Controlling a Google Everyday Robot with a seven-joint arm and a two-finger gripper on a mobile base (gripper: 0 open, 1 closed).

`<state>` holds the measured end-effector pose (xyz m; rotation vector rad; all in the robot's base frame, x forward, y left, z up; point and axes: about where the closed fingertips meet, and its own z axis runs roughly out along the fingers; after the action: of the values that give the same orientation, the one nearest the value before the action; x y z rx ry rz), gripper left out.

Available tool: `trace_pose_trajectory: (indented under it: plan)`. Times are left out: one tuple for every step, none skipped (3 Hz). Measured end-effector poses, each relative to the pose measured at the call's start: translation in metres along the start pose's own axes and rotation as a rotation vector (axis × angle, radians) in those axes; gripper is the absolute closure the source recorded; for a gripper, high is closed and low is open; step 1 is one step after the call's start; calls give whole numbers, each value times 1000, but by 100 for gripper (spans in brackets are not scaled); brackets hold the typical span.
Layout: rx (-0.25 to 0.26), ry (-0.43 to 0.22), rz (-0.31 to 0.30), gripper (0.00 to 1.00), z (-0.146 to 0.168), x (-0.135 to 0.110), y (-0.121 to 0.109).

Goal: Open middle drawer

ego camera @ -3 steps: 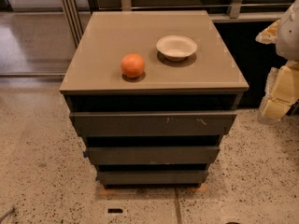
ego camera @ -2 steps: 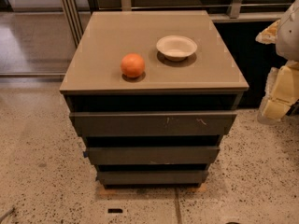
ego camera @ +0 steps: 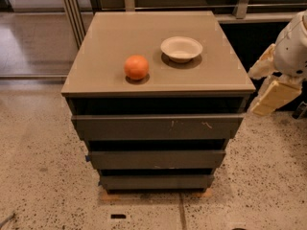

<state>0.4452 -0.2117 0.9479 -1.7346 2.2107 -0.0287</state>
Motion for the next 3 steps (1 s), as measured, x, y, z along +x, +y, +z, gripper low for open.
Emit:
trace_pose_trajectory:
  plan:
    - [-64, -43, 16, 65, 44, 4, 6]
    - [-112, -63, 14, 88, 71, 6, 14]
    - [-113, -63, 14, 100, 72, 6, 14]
